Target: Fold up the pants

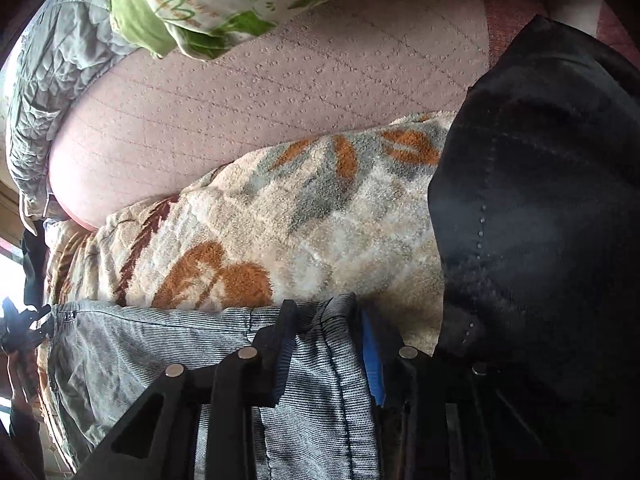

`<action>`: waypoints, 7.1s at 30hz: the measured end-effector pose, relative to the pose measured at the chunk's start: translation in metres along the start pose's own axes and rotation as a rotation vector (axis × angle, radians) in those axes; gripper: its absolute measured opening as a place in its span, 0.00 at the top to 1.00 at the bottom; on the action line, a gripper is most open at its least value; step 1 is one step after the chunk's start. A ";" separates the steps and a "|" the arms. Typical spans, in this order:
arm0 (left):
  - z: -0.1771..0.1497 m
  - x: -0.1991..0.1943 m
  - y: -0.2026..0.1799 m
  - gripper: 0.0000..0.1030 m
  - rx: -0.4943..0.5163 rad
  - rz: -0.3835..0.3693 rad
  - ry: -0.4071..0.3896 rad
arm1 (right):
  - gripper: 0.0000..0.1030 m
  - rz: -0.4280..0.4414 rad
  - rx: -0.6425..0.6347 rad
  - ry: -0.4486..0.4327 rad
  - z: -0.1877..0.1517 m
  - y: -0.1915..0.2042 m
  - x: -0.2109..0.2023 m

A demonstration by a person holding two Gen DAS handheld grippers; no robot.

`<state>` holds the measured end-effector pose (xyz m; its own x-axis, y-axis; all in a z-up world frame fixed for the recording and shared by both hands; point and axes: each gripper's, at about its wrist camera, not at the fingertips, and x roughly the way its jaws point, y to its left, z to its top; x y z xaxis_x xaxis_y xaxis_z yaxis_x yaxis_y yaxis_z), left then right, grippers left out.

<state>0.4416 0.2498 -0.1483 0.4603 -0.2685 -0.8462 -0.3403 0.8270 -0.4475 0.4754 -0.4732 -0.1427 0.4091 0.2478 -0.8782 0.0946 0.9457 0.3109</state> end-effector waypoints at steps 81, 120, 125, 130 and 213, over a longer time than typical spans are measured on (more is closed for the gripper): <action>-0.326 -0.192 0.030 0.32 0.034 -0.161 -0.182 | 0.46 0.373 0.810 -0.201 -0.335 -0.053 -0.135; -0.277 -0.175 0.052 0.85 -0.058 -0.020 -0.287 | 0.86 0.251 0.519 -0.301 -0.320 -0.034 -0.185; -0.297 -0.198 0.047 0.86 -0.031 -0.043 -0.281 | 0.87 0.248 0.506 -0.338 -0.337 -0.037 -0.219; -0.334 -0.210 0.051 0.86 0.028 -0.029 -0.268 | 0.87 0.190 0.498 -0.330 -0.376 -0.053 -0.245; -0.356 -0.164 0.001 0.30 0.335 0.130 -0.266 | 0.41 0.108 -0.162 -0.008 -0.288 0.117 -0.151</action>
<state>0.0734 0.1188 -0.1130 0.6408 -0.0515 -0.7660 -0.1455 0.9715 -0.1870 0.1634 -0.3394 -0.0777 0.4166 0.3483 -0.8397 -0.0969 0.9354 0.3400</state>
